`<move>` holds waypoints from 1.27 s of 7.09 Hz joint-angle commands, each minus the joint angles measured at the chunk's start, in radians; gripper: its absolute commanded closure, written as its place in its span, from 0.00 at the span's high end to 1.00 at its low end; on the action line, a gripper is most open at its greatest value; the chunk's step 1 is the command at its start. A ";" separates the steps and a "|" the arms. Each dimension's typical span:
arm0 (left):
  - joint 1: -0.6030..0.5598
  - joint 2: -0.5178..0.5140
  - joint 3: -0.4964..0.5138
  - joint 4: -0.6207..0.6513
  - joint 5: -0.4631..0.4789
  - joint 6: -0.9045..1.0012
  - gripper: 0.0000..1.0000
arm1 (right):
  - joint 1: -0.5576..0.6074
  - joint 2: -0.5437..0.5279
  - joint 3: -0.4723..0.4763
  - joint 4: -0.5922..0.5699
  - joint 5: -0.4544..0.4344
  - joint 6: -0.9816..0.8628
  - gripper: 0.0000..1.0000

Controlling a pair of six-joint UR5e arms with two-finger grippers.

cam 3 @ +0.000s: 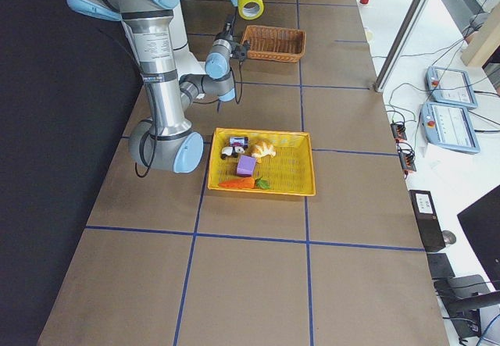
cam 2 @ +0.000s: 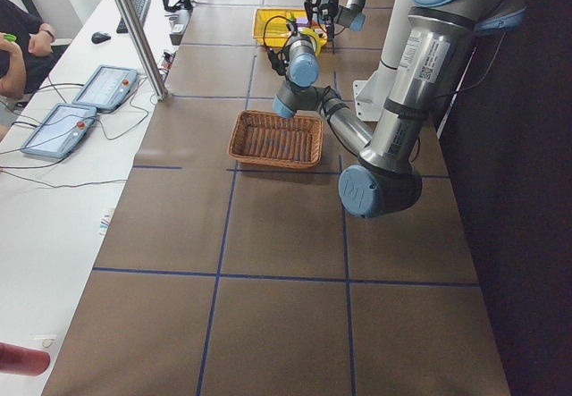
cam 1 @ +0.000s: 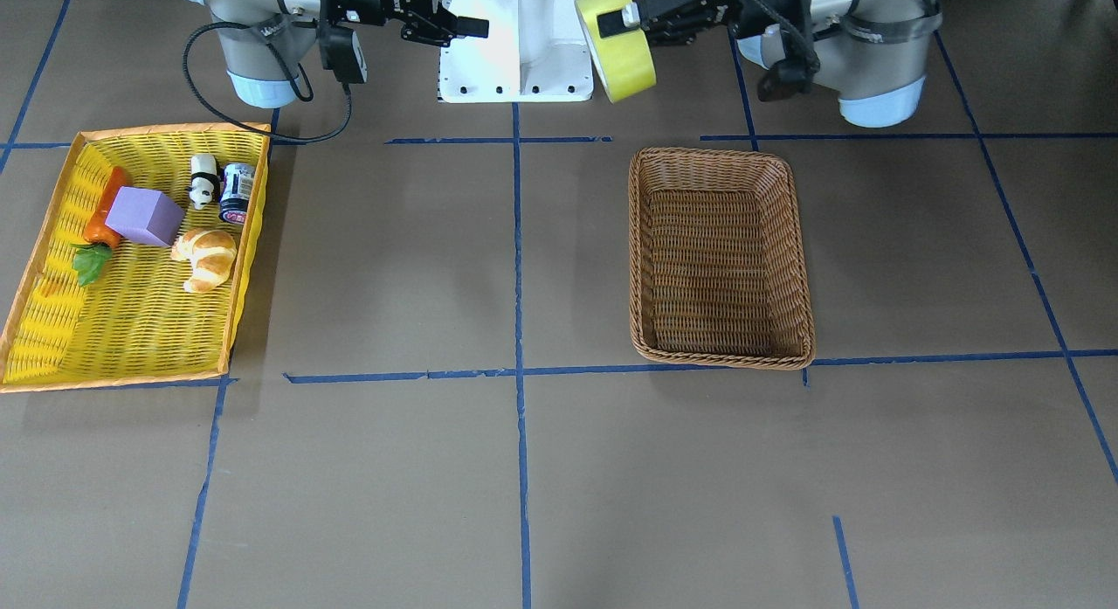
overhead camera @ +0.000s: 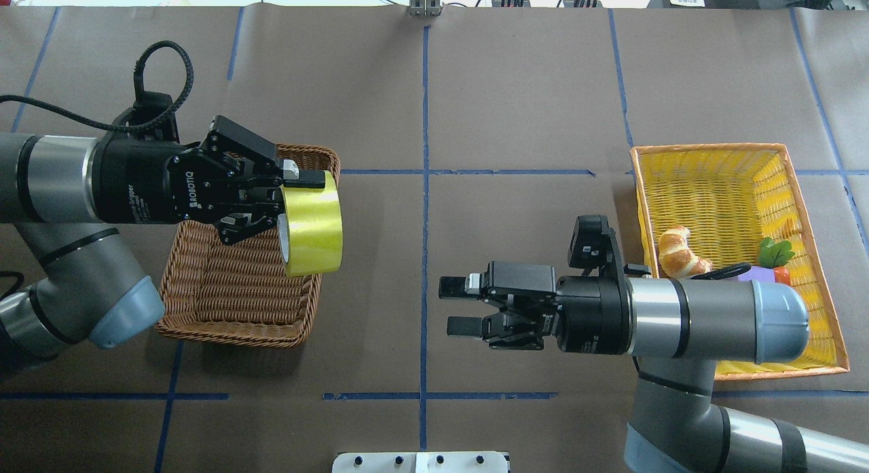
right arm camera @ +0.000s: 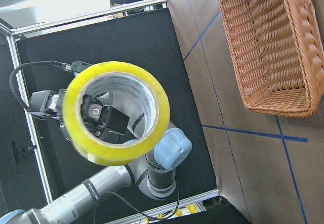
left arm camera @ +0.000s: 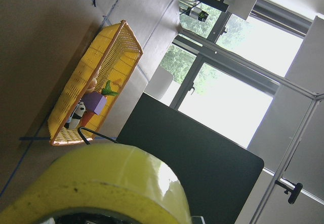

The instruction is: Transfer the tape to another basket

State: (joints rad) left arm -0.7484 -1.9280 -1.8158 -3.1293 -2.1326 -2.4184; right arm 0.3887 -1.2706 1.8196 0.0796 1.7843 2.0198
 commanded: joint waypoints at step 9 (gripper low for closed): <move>0.065 -0.011 -0.031 1.238 -0.002 1.053 0.00 | 0.596 0.011 0.050 -1.285 0.491 -0.969 1.00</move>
State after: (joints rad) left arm -0.7507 -1.9325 -1.8460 -2.0290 -2.2369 -1.4547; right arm 0.9308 -1.2549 1.8701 -1.0352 2.2746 1.2669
